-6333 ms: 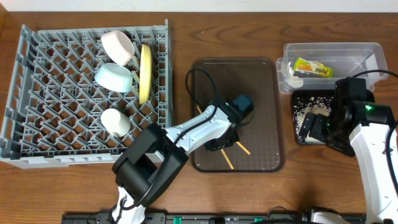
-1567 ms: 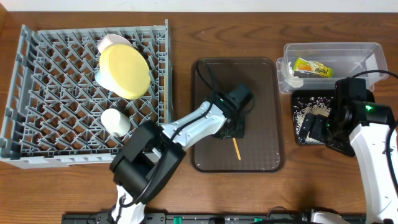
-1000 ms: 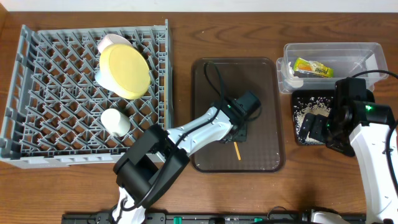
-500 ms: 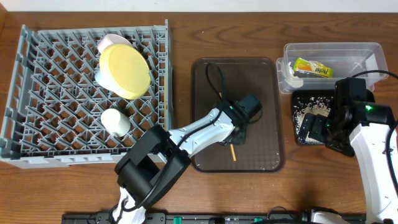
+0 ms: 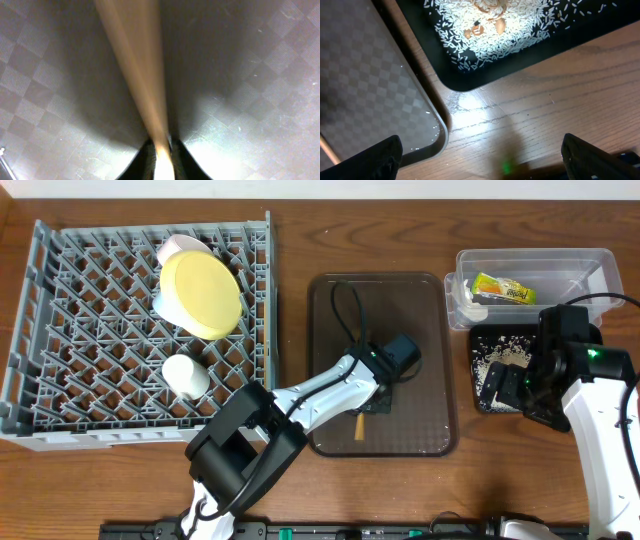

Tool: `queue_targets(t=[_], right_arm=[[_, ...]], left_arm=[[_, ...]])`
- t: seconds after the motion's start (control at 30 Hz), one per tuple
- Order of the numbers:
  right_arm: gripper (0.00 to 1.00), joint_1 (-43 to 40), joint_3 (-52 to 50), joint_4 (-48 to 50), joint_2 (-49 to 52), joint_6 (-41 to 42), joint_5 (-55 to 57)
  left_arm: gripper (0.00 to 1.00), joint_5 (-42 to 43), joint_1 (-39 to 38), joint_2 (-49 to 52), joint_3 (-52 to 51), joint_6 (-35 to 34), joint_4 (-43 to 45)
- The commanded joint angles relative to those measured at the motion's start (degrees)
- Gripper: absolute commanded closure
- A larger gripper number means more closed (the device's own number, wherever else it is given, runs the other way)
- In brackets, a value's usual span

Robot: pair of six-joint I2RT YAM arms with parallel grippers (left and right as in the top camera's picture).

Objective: Sort waste into correct bins and load items into the dishwasher rack
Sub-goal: 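Grasp the second chopstick with the left gripper and lift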

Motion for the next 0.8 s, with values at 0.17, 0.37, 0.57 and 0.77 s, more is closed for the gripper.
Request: queue_targets(t=[0.17,0.37,0.57,0.77], right_arm=[[0.01,-0.5,0.5,-0.3,-0.8,-1.1,-0.2],[0.01,-0.5,0.5,-0.3,-0.8,-1.1,-0.2],[0.01,-0.5,0.5,-0.3,-0.8,-1.1,-0.2],[0.01,-0.5,0.5,-0.3,-0.8,-1.1,-0.2]], left_arm=[[0.94,-3.3,1.4,0.5,-0.5,1.8,-2.0],[0.94,-9.5,3.9,-6.3,-0.5,4.5,-5.3],[0.94,-10.1,9.0,-18.4,-0.5,12.2,-6.4],[0.94,-10.3,18.2,-25.6,-0.5,17.9,-6.8]])
